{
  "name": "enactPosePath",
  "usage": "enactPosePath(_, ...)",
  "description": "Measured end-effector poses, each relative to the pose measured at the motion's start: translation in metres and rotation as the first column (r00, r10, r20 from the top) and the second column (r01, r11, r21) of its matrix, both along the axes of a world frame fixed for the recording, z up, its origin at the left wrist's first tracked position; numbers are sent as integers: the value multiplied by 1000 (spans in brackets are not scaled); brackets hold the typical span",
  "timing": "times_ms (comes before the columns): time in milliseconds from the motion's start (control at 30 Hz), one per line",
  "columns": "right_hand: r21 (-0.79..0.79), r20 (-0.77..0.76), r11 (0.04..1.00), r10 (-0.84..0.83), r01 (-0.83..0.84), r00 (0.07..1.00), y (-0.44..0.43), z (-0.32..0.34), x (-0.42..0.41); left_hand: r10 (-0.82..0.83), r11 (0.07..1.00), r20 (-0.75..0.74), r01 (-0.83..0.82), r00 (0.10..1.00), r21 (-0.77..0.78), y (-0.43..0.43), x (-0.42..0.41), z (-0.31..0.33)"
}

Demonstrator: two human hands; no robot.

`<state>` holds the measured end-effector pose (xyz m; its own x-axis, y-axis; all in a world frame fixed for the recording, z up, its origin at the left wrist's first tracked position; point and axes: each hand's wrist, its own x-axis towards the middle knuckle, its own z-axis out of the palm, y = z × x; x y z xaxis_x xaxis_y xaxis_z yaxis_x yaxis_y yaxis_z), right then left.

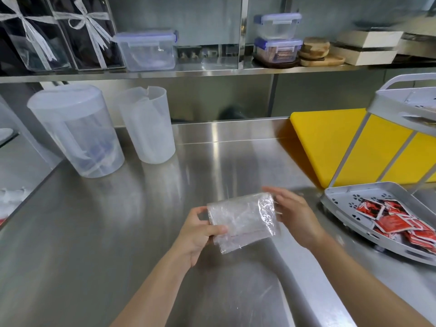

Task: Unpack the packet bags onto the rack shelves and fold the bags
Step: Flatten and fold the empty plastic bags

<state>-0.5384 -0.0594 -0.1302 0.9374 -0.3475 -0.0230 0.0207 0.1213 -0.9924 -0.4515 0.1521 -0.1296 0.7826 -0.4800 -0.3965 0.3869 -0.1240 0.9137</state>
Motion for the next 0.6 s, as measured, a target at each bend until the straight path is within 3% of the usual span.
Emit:
enactPosePath(67, 118, -66, 989, 98, -89, 993, 1, -4, -5, 45, 999, 19, -45, 999, -9, 0, -1, 0)
enactPosePath(200, -9, -210, 983, 177, -183, 962, 7, -14, -16, 88, 996, 74, -86, 993, -22, -3, -5, -1)
enactPosePath(433, -123, -199, 987, -125, 102, 972, -1, -19, -56, 18, 999, 82, -16, 996, -33, -31, -28, -10)
enactPosePath(600, -156, -174, 963, -246, 220, 954, -24, -20, -106, -23, 998, 81, 27, 996, -57, -70, -63, -11)
